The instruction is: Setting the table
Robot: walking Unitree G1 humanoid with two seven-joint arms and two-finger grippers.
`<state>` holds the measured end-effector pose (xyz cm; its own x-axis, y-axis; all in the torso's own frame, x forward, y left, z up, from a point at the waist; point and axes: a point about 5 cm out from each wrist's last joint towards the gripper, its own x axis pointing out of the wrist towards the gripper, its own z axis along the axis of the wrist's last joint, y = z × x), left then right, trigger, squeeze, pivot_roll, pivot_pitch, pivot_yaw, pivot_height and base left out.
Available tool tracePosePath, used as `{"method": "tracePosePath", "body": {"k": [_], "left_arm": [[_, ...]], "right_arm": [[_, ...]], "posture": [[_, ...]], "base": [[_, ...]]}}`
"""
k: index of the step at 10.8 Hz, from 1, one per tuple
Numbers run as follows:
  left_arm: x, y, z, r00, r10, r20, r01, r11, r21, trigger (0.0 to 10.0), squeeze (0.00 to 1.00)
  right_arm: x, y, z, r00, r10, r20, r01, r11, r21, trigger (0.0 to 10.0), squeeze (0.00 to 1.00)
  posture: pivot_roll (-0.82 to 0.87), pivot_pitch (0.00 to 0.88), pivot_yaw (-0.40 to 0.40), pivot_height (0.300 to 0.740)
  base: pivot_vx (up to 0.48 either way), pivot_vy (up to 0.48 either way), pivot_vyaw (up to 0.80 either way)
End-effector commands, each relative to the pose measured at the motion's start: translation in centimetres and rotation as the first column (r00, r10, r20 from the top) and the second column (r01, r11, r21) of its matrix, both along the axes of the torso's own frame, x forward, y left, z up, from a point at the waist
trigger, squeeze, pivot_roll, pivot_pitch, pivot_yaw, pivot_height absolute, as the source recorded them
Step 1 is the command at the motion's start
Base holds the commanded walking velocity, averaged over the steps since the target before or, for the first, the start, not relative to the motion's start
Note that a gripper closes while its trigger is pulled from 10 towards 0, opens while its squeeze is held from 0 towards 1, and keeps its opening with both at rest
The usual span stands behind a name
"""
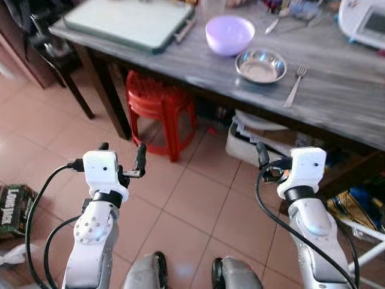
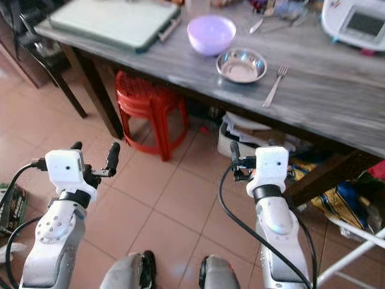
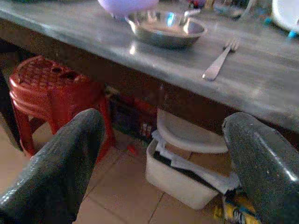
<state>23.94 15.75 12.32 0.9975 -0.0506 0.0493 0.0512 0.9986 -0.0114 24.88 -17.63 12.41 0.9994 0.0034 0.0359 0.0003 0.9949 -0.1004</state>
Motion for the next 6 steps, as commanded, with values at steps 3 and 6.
{"method": "tracePosePath", "body": {"k": [3, 6], "left_arm": [[0.16, -0.05, -0.17, 1.0, -0.016, -0.018, 0.016, 1.0, -0.016, 10.0, 0.0], [0.44, -0.38, -0.08, 0.999, -0.035, -0.009, 0.035, 0.999, -0.027, 10.0, 0.0]], "right_arm": [[0.08, -0.6, 0.55, 1.0, -0.007, 0.029, 0.006, 1.0, 0.03, 10.0, 0.0], [0.3, -0.56, 0.43, 1.0, -0.001, 0.023, 0.0, 1.0, 0.029, 10.0, 0.0]], "posture": [[-0.01, 0.208, -0.001, 0.74], [-0.01, 0.185, -0.001, 0.74]], "base": [[0.0, 0.0, 0.0], [0.0, 0.0, -0.49]]}}
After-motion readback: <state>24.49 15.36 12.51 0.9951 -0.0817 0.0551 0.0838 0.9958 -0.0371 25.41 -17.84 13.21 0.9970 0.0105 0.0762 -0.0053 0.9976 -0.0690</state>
